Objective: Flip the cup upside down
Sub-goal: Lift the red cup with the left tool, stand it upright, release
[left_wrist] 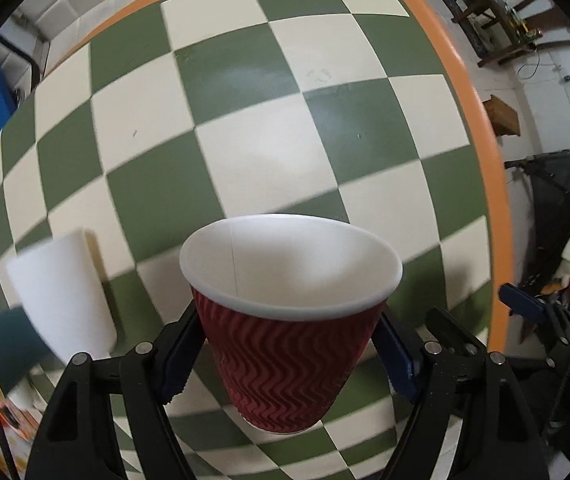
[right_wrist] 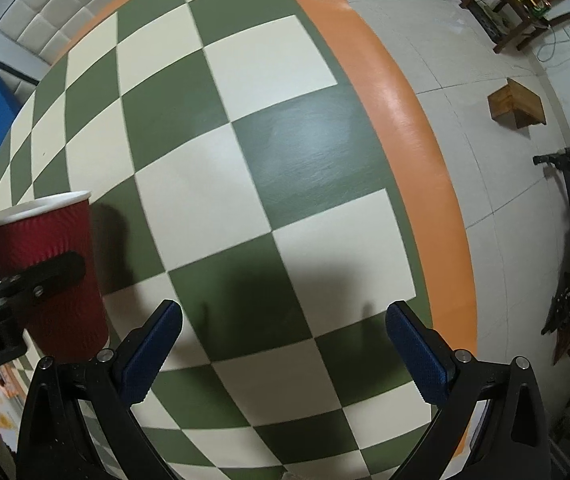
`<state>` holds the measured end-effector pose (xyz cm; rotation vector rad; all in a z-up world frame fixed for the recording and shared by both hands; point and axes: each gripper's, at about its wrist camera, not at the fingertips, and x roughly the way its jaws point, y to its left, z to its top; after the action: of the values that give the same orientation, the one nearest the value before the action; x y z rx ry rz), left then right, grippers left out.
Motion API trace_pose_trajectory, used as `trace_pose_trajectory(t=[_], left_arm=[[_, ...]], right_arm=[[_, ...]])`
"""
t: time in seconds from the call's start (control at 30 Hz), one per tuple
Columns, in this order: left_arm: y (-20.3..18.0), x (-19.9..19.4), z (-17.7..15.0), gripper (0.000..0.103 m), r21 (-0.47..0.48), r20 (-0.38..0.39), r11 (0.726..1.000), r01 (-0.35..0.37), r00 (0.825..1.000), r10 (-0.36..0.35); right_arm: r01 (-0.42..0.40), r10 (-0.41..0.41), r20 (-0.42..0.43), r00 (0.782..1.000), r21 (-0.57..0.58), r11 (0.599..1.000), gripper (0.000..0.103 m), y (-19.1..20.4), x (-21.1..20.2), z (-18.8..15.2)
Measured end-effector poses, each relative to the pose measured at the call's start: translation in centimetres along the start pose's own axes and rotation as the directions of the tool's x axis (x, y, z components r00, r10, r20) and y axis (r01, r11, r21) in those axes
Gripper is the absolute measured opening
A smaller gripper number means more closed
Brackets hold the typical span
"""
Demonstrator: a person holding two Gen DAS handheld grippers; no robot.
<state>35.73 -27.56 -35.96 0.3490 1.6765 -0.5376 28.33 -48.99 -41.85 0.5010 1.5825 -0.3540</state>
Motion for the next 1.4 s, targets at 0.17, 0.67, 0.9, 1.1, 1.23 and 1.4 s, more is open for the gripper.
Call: trace_pose_trajectory(t=[0.17, 0.67, 0.9, 1.1, 1.23, 1.4], left_arm=[[1.8, -1.0, -4.2, 0.077, -0.067, -0.004, 0.997, 0.032, 0.999, -0.032], [5.6, -0.7, -18.6, 0.077, -0.385, -0.046, 0.904, 0.185, 0.975, -0.219], [3.4, 2.7, -22.4, 0.077, -0.392, -0.091, 0.904, 0.169, 0.971, -0.221], [2.2, 3.6, -23.1, 0.077, -0.381, -0.091, 0.914, 0.143, 0.977, -0.191], [0.5, 4.4, -22.5, 0.078, -0.365, -0.083, 0.923, 0.122, 0.983, -0.163], [-2.6, 6.1, -20.9, 0.078, -0.346, -0.081, 0.932, 0.103, 0.987, -0.139]], right_arm=[[0.000, 0.000, -0.007, 1.000, -0.035, 0.999, 0.103, 1.0, -0.7, -2.3], [0.056, -0.059, -0.024, 0.998, -0.088, 0.995, 0.103, 1.4, -1.9, -14.9], [0.077, -0.080, -0.032, 0.996, -0.086, 0.993, 0.103, 0.5, -1.9, -19.4], [0.085, -0.087, -0.029, 0.996, -0.072, 0.994, 0.103, -0.1, -2.0, -21.0], [0.085, -0.086, -0.018, 0.996, -0.059, 0.995, 0.103, -0.1, -2.5, -21.4], [0.087, -0.088, -0.015, 0.996, -0.043, 0.995, 0.103, -1.4, -2.4, -20.4]])
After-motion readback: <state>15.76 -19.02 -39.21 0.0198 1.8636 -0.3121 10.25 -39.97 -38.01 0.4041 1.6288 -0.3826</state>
